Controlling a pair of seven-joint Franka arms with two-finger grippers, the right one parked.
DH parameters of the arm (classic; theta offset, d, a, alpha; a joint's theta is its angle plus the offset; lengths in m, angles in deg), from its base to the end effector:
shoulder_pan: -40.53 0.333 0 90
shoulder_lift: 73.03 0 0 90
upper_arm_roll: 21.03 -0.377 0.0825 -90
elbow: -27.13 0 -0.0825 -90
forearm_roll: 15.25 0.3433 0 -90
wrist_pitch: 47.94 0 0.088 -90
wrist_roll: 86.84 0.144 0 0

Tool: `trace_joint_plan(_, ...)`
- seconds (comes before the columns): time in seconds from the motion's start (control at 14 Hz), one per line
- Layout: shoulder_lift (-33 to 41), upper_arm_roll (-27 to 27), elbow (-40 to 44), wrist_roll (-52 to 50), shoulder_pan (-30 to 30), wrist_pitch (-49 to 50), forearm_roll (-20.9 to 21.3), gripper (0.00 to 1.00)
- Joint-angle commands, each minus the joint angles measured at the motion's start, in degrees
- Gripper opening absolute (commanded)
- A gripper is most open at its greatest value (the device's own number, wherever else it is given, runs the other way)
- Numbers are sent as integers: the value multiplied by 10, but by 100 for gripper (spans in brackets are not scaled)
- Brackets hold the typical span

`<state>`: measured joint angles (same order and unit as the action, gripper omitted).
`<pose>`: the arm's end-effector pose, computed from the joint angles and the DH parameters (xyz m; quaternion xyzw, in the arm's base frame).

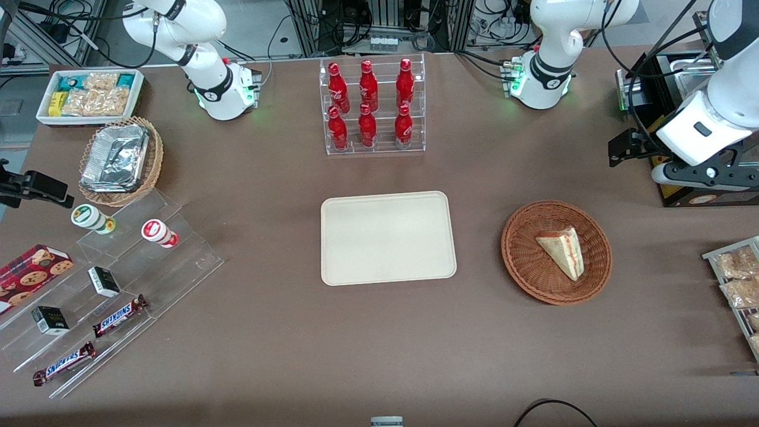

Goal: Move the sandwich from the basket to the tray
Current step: 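Move the open left gripper over the sandwich in the wicker basket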

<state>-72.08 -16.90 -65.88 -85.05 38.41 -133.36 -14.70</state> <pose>0.4902 -0.0526 0.6282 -0.9959 0.0698 0.0577 0.0076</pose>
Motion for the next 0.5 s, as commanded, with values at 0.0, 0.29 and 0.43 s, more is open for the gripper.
trace_joint_plan(0.0, 2, 2, 10, 15, 0, 12, 2, 100)
trace_joint_plan(0.29, -9, 0, 0, 15, 2, 3, -2, 100)
trace_joint_plan(0.43, -13, 0, -30, 15, 3, -33, -3, 100)
